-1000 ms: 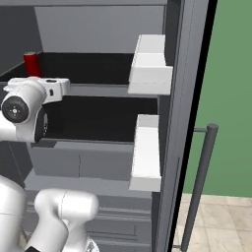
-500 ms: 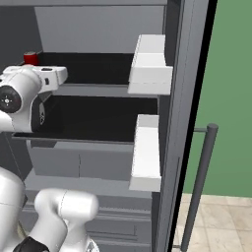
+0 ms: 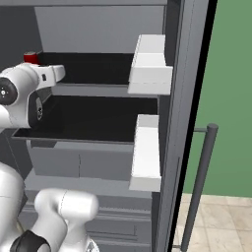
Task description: Open the fridge, grab two sodas, and place both sodas inside the bowl with ice on the dining counter.
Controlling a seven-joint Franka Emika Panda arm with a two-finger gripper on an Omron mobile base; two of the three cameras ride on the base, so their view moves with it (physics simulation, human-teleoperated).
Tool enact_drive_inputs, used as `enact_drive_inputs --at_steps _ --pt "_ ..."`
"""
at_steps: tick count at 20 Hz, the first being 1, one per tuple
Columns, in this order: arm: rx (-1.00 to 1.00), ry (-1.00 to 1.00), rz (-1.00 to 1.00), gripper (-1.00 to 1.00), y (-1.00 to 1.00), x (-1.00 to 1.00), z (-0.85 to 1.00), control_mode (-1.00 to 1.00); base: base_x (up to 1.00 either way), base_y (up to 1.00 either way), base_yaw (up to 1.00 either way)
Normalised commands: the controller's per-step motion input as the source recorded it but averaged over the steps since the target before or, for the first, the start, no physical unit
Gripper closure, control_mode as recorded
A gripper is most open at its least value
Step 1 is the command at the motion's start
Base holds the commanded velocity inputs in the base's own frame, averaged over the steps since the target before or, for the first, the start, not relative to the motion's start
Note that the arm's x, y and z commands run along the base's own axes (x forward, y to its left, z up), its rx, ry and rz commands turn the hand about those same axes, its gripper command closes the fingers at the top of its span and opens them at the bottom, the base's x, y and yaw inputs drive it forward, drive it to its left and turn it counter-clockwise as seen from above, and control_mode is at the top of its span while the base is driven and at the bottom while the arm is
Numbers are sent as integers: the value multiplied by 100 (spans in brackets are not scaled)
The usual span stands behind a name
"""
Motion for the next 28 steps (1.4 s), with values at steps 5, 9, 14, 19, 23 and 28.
enact_drive_inputs --at_steps 5,9,14,19,23,28 --pt "-2 2 3 -100 47 28 -16 -100 0 0 0" --pt "1 0 14 -100 32 25 0 -100 0 0 0" --pt "3 0 18 -100 32 29 0 -100 0 0 0" --pt "0 0 5 -100 6 12 0 -100 0 0 0" --pt "0 0 0 -100 0 0 -1 -100 0 0 0" --pt "0 0 0 -100 8 18 -1 -100 0 0 0"
